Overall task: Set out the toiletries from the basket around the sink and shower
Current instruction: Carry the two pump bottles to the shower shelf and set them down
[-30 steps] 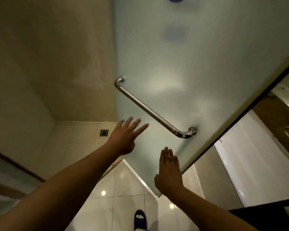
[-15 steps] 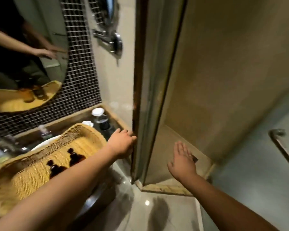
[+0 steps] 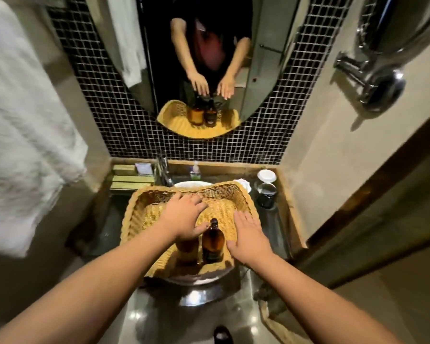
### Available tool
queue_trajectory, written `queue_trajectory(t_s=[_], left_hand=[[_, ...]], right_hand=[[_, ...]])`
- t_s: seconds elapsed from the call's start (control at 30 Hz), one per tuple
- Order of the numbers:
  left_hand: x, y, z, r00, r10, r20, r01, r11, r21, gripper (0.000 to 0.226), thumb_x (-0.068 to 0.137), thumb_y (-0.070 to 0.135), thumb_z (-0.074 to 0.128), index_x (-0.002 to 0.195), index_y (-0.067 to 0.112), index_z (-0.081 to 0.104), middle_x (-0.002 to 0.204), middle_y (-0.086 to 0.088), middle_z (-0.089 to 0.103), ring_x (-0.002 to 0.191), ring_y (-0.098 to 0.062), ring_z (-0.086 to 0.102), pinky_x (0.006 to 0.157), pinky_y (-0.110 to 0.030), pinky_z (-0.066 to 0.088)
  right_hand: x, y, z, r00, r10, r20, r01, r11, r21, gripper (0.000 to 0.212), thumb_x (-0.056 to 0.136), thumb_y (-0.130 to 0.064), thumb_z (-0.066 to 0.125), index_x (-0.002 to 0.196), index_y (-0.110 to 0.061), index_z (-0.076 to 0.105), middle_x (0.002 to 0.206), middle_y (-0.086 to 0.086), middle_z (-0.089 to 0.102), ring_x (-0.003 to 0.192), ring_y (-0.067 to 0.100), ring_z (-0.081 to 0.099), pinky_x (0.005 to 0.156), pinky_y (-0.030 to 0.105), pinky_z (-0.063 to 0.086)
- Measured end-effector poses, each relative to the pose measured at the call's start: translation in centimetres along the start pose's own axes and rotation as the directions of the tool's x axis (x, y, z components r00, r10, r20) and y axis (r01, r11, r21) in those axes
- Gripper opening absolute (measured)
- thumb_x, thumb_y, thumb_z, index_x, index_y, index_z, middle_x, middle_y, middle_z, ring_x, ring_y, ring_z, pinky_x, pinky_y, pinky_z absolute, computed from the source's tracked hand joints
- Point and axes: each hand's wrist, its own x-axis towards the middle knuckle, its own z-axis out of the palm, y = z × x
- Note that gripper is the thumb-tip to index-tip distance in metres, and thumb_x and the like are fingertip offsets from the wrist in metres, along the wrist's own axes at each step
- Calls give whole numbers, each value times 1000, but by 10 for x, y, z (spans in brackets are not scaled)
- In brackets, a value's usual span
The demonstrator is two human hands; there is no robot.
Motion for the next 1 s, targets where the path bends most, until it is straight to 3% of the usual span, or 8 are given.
queue_trajectory(t_s=[0.23, 0.5, 0.63, 0.73, 0.87, 0.93, 1.0], left_hand=[[-24, -17, 25, 953, -283, 112, 294, 952, -91, 92, 77, 90, 16, 147, 35, 37, 143, 2, 52, 128, -23, 49, 107, -50, 31], [-43, -3, 64, 856, -413, 311, 466, 877, -119, 114, 63, 103, 15, 155, 36, 15, 152, 1, 43, 136, -25, 43, 114, -58, 22], [-40, 4, 79, 818, -437, 375, 510, 852, -118, 119, 58, 103, 24, 152, 32, 24, 150, 1, 45, 135, -25, 44, 114, -59, 22], [-32, 9, 87, 807, -463, 368, 541, 829, -143, 113, 56, 101, 34, 144, 30, 39, 144, 3, 51, 131, -23, 47, 112, -57, 25], [-21, 17, 95, 761, -492, 423, 612, 761, -215, 109, 61, 92, 53, 145, 25, 37, 143, 5, 52, 131, -19, 48, 114, -52, 25], [-15, 19, 101, 732, -509, 452, 665, 676, -317, 103, 61, 80, 69, 143, 25, 38, 140, 4, 54, 127, -22, 51, 111, -48, 35], [-11, 19, 110, 712, -530, 461, 702, 516, -491, 95, 54, 65, 85, 132, 28, 44, 127, 3, 61, 117, -22, 58, 101, -42, 46]], right_hand=[[51, 3, 22, 950, -189, 248, 195, 981, -1, 97, 92, -54, 58, 159, -26, -5, 167, 3, 10, 154, 25, 5, 124, 41, 6], [75, 13, 35, 900, -287, 328, 272, 958, 93, 111, 78, -70, 67, 159, -30, 2, 166, 0, 17, 152, 25, 15, 124, 43, 12], [81, 12, 39, 881, -310, 357, 287, 951, 117, 106, 75, -68, 72, 157, -27, 20, 161, -1, 29, 148, 26, 24, 120, 41, 22], [84, 14, 49, 883, -284, 373, 246, 958, 145, 95, 69, -67, 75, 146, -25, 39, 144, 0, 51, 131, 25, 44, 109, 39, 39], [83, 14, 58, 888, -255, 382, 176, 957, 231, 77, 63, -53, 81, 129, -33, 46, 122, -6, 62, 111, 20, 60, 90, 33, 52], [82, 12, 61, 895, -242, 374, 149, 954, 262, 74, 60, -48, 83, 123, -37, 44, 114, -7, 64, 104, 19, 62, 84, 33, 54], [83, 12, 66, 904, -226, 362, 121, 949, 291, 75, 58, -45, 85, 119, -42, 41, 111, -6, 64, 101, 19, 63, 85, 35, 55]])
